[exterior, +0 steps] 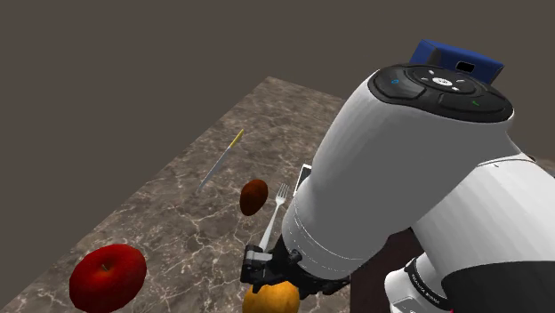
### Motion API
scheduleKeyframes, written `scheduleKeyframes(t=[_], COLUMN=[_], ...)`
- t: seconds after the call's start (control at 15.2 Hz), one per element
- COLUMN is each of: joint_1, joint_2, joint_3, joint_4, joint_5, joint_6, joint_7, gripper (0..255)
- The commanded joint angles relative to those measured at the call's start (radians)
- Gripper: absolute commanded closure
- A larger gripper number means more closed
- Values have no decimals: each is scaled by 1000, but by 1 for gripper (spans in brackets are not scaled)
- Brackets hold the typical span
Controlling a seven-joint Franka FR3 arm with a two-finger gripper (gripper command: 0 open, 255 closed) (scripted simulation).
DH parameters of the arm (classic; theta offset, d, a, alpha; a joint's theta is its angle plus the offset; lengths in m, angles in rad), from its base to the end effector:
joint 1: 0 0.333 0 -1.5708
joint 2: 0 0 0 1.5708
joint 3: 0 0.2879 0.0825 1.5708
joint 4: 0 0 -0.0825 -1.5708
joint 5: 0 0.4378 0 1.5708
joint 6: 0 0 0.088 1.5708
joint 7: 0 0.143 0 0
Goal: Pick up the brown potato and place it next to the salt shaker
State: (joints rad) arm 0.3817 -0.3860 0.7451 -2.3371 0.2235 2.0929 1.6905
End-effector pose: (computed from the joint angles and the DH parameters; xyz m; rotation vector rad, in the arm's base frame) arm 0.2174 0.4720 0.3624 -2.9041 1.0629 -0.1102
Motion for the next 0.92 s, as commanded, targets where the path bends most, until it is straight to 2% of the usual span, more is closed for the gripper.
scheduleKeyframes(t=[0.0,0.86], joint_1=[-2,-34], joint_2=[10,118], joint_3=[8,81], joint_4=[-18,-120], joint_5=[-2,-49], joint_6=[28,225], joint_7=[3,56], gripper=[255,255])
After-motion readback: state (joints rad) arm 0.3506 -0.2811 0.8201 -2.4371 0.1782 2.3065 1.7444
